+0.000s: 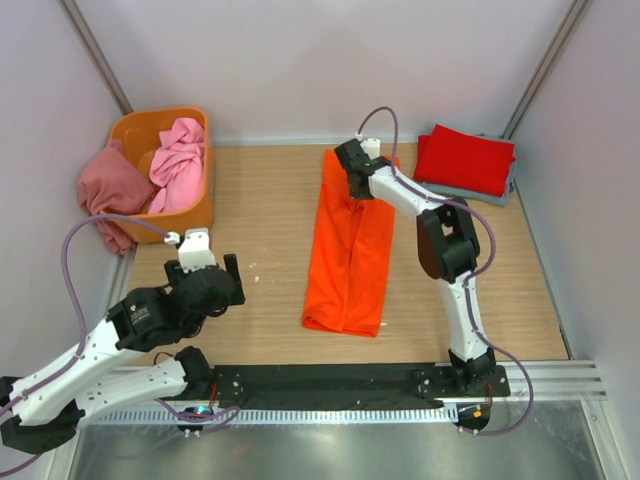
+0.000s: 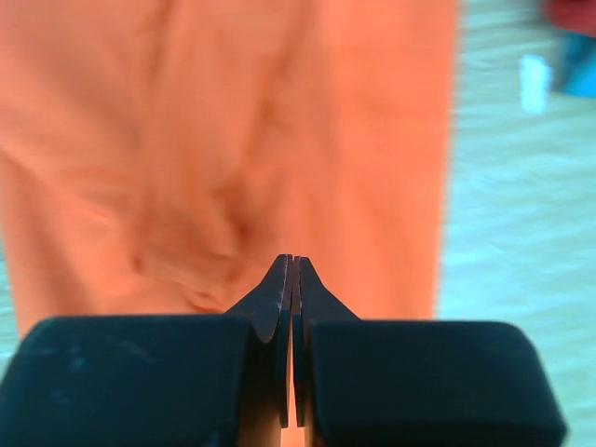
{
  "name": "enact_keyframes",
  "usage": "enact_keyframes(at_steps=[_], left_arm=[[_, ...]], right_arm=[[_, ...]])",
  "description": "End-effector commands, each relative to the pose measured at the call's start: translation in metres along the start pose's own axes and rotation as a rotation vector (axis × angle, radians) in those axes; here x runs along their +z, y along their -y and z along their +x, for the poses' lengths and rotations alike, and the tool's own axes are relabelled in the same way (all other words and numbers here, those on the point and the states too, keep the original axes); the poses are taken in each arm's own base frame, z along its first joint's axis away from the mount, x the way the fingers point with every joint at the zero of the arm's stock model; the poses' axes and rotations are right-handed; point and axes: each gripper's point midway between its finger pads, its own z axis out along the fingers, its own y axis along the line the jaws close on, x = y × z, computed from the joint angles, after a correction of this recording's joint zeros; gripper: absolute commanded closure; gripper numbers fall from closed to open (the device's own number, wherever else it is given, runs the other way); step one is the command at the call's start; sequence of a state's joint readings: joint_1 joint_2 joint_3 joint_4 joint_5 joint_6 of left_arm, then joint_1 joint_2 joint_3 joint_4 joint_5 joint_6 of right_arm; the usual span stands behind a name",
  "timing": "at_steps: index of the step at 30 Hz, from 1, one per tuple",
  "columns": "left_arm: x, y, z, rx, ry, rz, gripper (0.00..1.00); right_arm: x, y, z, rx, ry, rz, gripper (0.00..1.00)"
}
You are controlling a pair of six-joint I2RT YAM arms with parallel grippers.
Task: Fold and stack the t-shirts
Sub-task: Fold the tshirt
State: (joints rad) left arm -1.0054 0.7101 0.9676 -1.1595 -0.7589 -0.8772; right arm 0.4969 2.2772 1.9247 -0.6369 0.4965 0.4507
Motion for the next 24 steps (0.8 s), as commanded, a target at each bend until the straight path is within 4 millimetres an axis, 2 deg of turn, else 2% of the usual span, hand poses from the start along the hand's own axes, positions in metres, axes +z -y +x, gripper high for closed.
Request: enact_keyframes(at_steps=[1,2,3,4,7,8,11,12,13,15,16,17,18,19,20,21,22,23,24], left_arm=[[0.001,0.0,-0.008,-0.024,0.038,-0.007,0.14],[0.001,0.0,-0.008,-0.024,0.037,-0.004,0.14],[0.001,0.0,-0.008,-0.024,0.037,-0.004,0.14],[0.001,0.0,-0.007,-0.023,0.037,-0.005,0.14],[0.001,0.0,-0.007,-0.023,0.036,-0.007,0.14],[0.001,-0.001,-0.007,-0.023,0.035,-0.008,0.14],[0.002,0.0,-0.007,-0.022,0.036,-0.01,0.14],[0.002,0.0,-0.007,-0.021,0.034,-0.008,0.14],[0.002,0.0,-0.006,-0.021,0.033,-0.009,0.14],[0.005,0.003,-0.004,-0.009,0.025,-0.013,0.14],[0.007,0.004,-0.003,-0.001,0.019,-0.015,0.14],[0.011,0.008,0.001,0.025,0.001,-0.025,0.14],[0.014,0.013,0.004,0.036,-0.018,-0.022,0.14],[0.018,0.018,0.008,0.043,-0.037,-0.027,0.14],[0.025,0.026,0.015,0.068,-0.066,-0.029,0.15],[0.034,0.041,0.019,0.058,-0.07,-0.002,0.16],[0.04,0.051,0.022,0.055,-0.078,0.019,0.16],[0.045,0.063,0.026,0.047,-0.09,0.049,0.17],[0.058,0.084,0.026,0.026,-0.077,0.075,0.19]], right_arm=[[-0.033,0.041,-0.041,0.151,0.114,0.033,0.99],[-0.028,0.046,-0.025,0.16,0.086,0.045,0.99],[-0.033,0.051,-0.024,0.174,0.088,0.038,0.99],[-0.026,0.055,-0.003,0.169,0.041,0.037,0.99],[-0.023,0.054,0.009,0.198,0.019,0.009,0.96],[-0.021,0.047,0.014,0.198,0.003,-0.028,0.93],[-0.025,0.033,0.011,0.191,-0.011,-0.102,0.76],[-0.028,0.032,0.01,0.187,-0.011,-0.108,0.62],[-0.034,0.032,0.006,0.186,-0.002,-0.115,0.55],[-0.051,0.037,0.008,0.192,0.01,-0.125,0.43],[-0.051,0.035,0.008,0.193,0.011,-0.125,0.42],[-0.067,0.04,0.013,0.198,0.025,-0.143,0.41],[-0.067,0.046,0.035,0.201,0.003,-0.14,0.41],[-0.089,0.049,0.028,0.227,0.043,-0.178,0.41],[-0.094,0.052,0.037,0.235,0.038,-0.191,0.41],[-0.104,0.047,0.046,0.24,0.022,-0.245,0.41],[-0.102,0.049,0.069,0.233,-0.01,-0.265,0.41],[-0.115,0.049,0.07,0.254,-0.003,-0.312,0.41],[-0.116,0.047,0.093,0.239,-0.059,-0.353,0.41]])
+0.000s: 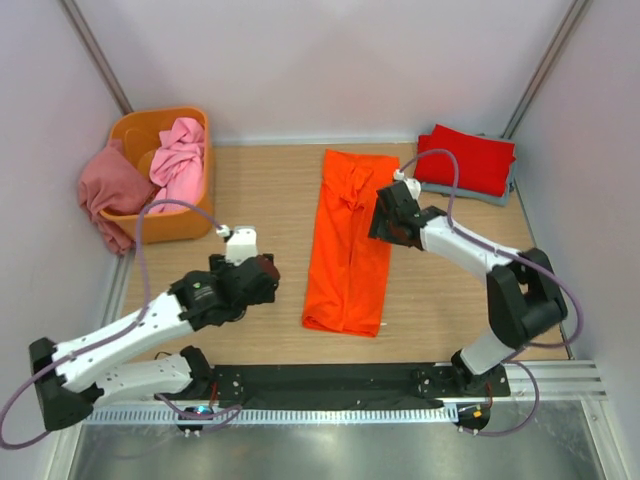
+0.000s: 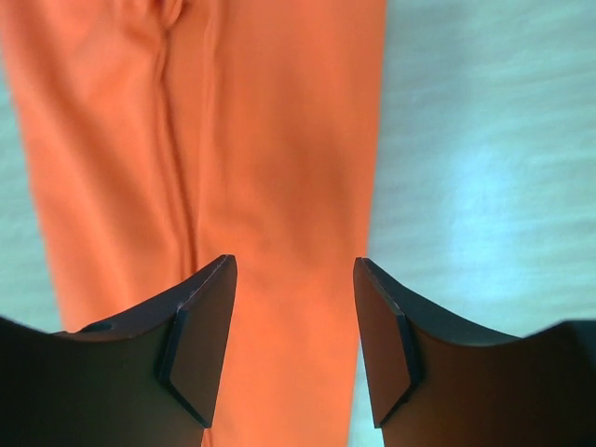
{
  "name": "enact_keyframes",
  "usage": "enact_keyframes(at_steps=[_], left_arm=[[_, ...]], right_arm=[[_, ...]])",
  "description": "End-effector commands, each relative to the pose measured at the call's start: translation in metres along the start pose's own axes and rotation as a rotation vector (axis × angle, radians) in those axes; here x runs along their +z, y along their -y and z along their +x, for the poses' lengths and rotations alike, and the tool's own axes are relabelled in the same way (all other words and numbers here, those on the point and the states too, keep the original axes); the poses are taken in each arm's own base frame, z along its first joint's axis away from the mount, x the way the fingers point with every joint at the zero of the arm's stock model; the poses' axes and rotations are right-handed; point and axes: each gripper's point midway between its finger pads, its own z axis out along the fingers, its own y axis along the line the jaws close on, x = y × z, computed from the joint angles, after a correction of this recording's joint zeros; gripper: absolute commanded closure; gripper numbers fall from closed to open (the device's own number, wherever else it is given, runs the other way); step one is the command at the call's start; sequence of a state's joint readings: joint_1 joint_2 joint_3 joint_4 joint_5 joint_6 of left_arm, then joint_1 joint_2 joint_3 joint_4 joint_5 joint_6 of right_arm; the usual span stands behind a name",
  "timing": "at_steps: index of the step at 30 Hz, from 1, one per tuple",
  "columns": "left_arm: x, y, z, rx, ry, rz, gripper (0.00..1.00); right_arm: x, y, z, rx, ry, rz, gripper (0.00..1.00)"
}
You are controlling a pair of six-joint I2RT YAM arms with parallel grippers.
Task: Fold and stack the t-shirts
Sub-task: Fold the tshirt
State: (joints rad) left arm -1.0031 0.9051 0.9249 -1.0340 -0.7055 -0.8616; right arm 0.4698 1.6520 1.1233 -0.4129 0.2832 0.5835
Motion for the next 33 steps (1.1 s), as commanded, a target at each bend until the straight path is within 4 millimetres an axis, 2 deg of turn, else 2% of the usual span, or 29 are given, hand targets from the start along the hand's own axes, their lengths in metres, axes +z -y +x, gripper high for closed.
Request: enact_keyframes(at_steps=[1,2,3,4,5,6,7,8,9,11,13,16,18,20,22,27,29,33], left_arm=[[0.029,0.06,-0.01,-0.072,0.032,0.121,0.21],[0.036,0.074,-0.008,-0.073,0.016,0.15,0.22],[0.048,0.096,-0.014,-0.08,0.015,0.186,0.24],[0.058,0.106,-0.016,-0.092,0.0,0.201,0.25],[0.064,0.117,-0.016,-0.093,-0.015,0.223,0.26],[0.066,0.137,-0.023,-0.108,-0.02,0.288,0.28],[0.085,0.144,-0.011,-0.084,-0.064,0.262,0.29],[0.09,0.155,-0.008,-0.086,-0.086,0.286,0.3],[0.106,0.16,0.002,-0.074,-0.123,0.268,0.31],[0.117,0.176,0.009,-0.097,-0.154,0.31,0.33],[0.129,0.188,0.031,-0.099,-0.226,0.346,0.34],[0.135,0.203,0.047,-0.115,-0.276,0.399,0.37],[0.141,0.201,0.06,-0.119,-0.303,0.389,0.38],[0.14,0.197,0.065,-0.126,-0.311,0.382,0.38],[0.142,0.185,0.075,-0.121,-0.314,0.35,0.38],[0.142,0.149,0.095,-0.085,-0.323,0.259,0.38],[0.143,0.128,0.104,-0.057,-0.324,0.192,0.38],[0.139,0.097,0.109,-0.011,-0.319,0.089,0.38]], right_arm=[[-0.021,-0.022,0.014,0.063,-0.007,-0.199,0.41],[-0.028,-0.025,0.017,0.064,-0.006,-0.233,0.41],[-0.03,-0.026,0.023,0.058,-0.019,-0.254,0.41],[-0.032,-0.03,0.033,0.057,-0.046,-0.303,0.42],[-0.036,-0.036,0.038,0.059,-0.069,-0.35,0.42],[-0.042,-0.04,0.04,0.063,-0.075,-0.38,0.42],[-0.044,-0.041,0.046,0.065,-0.094,-0.403,0.42],[-0.046,-0.044,0.048,0.079,-0.101,-0.42,0.42],[-0.047,-0.046,0.051,0.082,-0.103,-0.445,0.42],[-0.046,-0.049,0.059,0.082,-0.136,-0.473,0.43],[-0.038,-0.044,0.069,0.076,-0.164,-0.445,0.43],[-0.026,-0.034,0.08,0.072,-0.189,-0.404,0.43],[-0.02,-0.025,0.087,0.082,-0.205,-0.383,0.44],[-0.014,-0.017,0.091,0.094,-0.215,-0.369,0.44],[-0.008,-0.007,0.095,0.112,-0.224,-0.355,0.44],[0.009,0.019,0.108,0.151,-0.27,-0.311,0.44],[0.014,0.024,0.112,0.154,-0.283,-0.296,0.45],[0.018,0.027,0.115,0.147,-0.3,-0.278,0.45]])
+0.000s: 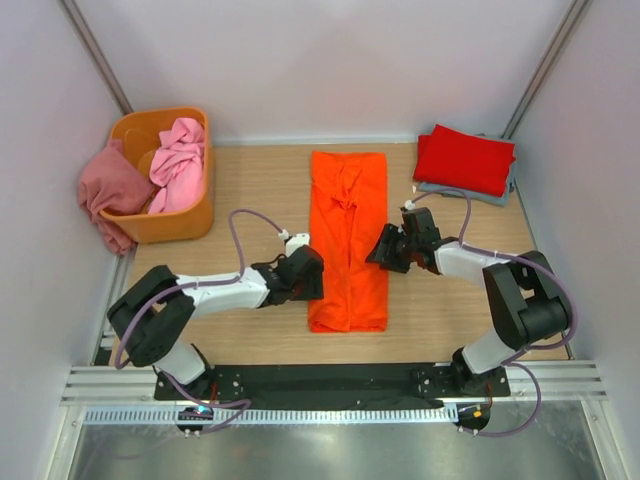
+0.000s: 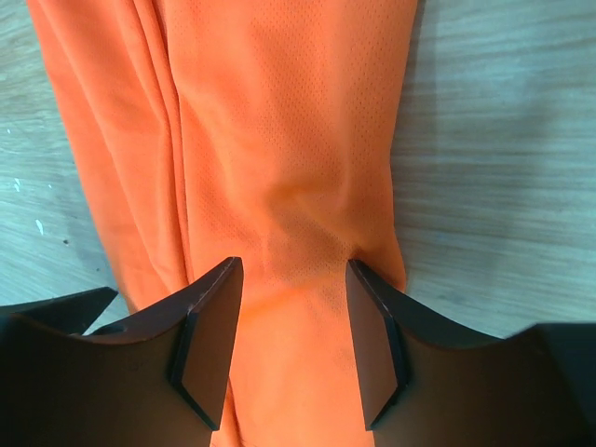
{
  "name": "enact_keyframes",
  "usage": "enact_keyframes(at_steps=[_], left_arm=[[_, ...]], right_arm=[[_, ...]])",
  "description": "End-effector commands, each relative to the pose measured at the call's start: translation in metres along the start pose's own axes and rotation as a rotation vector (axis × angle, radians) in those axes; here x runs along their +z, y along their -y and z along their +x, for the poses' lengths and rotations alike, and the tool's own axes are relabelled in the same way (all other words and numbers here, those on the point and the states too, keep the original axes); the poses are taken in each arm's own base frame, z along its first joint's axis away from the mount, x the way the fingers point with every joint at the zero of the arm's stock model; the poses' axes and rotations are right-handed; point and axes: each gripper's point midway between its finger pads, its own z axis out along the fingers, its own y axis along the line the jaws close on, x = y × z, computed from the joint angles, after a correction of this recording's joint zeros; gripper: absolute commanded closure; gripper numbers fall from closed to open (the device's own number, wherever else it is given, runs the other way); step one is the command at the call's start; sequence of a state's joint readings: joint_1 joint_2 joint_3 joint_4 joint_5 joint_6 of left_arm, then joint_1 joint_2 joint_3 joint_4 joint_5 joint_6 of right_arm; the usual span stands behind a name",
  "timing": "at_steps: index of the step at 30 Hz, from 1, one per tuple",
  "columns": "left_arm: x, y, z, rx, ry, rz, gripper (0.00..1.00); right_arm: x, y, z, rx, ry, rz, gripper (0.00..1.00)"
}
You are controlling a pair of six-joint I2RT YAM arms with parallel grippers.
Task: Fold and stack the t-shirts
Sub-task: Fold the tshirt
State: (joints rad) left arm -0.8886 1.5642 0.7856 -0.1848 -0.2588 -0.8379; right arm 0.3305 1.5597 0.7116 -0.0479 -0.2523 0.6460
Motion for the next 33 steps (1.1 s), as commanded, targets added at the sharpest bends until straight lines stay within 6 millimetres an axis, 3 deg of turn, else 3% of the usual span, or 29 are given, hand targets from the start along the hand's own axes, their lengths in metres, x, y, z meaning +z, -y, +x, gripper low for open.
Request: enact_keyframes(at_steps=[1,5,9,14,20,24,28,29,33], left_arm=[[-0.012,-0.059,0.024,0.053,-0.052,-0.214,0.38],[-0.027,-0.073,0.021,0.074,-0.043,-0.261,0.31],[-0.046,-0.058,0.008,0.052,-0.021,-0.189,0.25],[-0.065,-0.032,0.006,-0.034,-0.031,-0.056,0.25],[-0.062,-0.011,0.013,-0.1,-0.029,0.088,0.26],[-0.049,-0.005,0.023,-0.143,-0.068,0.099,0.28],[-0.034,-0.007,0.042,-0.152,-0.136,0.078,0.3],[-0.033,-0.005,0.046,-0.151,-0.143,0.085,0.3],[-0.032,0.001,0.052,-0.16,-0.156,0.113,0.29]], right_arm=[[0.009,0.035,0.019,-0.004,-0.061,0.116,0.45],[0.008,0.03,0.021,-0.011,-0.078,0.095,0.45],[0.001,0.009,0.025,-0.041,-0.119,0.018,0.44],[-0.032,-0.022,0.016,-0.148,-0.067,-0.007,0.4],[-0.083,-0.016,0.012,-0.163,0.037,0.053,0.39],[-0.099,-0.006,0.035,-0.133,0.017,0.051,0.38],[-0.101,0.008,0.055,-0.107,-0.006,0.057,0.36],[-0.097,0.014,0.067,-0.099,-0.035,0.053,0.36],[-0.089,0.016,0.081,-0.069,-0.063,0.033,0.35]])
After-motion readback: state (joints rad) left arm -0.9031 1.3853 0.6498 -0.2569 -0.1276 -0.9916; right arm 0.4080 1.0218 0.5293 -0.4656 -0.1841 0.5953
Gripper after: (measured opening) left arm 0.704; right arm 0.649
